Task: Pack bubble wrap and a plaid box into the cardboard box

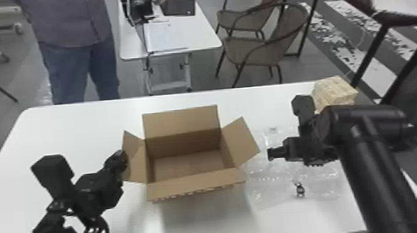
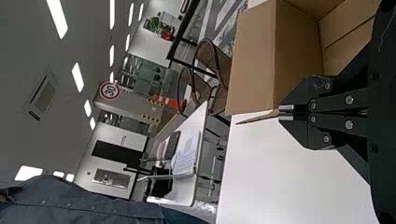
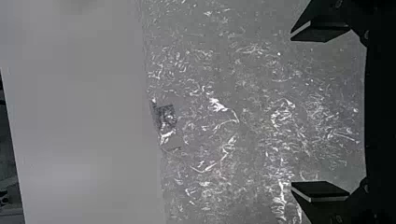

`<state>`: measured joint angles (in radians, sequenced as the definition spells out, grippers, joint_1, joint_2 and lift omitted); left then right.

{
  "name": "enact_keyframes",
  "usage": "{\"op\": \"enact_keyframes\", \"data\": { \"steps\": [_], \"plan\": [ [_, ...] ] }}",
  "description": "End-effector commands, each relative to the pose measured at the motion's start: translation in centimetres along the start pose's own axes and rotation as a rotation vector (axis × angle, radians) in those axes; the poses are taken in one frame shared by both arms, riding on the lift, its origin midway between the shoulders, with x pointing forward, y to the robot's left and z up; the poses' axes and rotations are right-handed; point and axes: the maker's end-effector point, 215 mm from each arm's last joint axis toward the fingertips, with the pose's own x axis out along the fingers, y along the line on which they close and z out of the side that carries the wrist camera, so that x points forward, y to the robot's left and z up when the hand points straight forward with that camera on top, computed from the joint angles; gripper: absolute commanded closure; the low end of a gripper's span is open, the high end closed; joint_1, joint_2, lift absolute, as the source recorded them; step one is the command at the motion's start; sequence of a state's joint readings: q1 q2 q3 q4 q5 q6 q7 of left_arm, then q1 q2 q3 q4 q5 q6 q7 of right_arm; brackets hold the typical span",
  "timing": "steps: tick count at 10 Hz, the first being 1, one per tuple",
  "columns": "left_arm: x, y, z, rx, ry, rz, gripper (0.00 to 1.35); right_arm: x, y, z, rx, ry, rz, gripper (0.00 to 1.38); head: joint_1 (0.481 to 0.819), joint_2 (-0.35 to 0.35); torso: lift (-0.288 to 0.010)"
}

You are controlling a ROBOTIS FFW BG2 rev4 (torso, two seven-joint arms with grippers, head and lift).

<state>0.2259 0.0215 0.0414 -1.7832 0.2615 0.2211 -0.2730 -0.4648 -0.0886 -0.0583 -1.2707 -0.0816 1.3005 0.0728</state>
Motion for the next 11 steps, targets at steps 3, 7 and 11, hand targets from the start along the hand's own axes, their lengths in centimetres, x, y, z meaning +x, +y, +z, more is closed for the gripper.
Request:
{"op": "enact_keyframes", "data": {
  "steps": [3, 7, 11],
  "plan": [
    [0.0, -0.1, 0.1, -0.004, -0.004, -0.003, 1.21, 0.8, -0.1, 0.4, -0.01, -0.02, -0.035, 0.29, 0.695, -0.085, -0.073],
    [0.0, -0.1, 0.2, -0.002, -0.008, -0.004, 1.21, 0.9, 0.0, 0.1, -0.002, -0.006, -0.017, 0.86, 0.695, -0.083, -0.073],
    [0.0, -0.2, 0.1, -0.002, -0.006, -0.006, 1.21, -2.2, -0.1, 2.0, -0.001, -0.084, 0.028, 0.99, 0.695, -0.084, -0.073]
  ]
}}
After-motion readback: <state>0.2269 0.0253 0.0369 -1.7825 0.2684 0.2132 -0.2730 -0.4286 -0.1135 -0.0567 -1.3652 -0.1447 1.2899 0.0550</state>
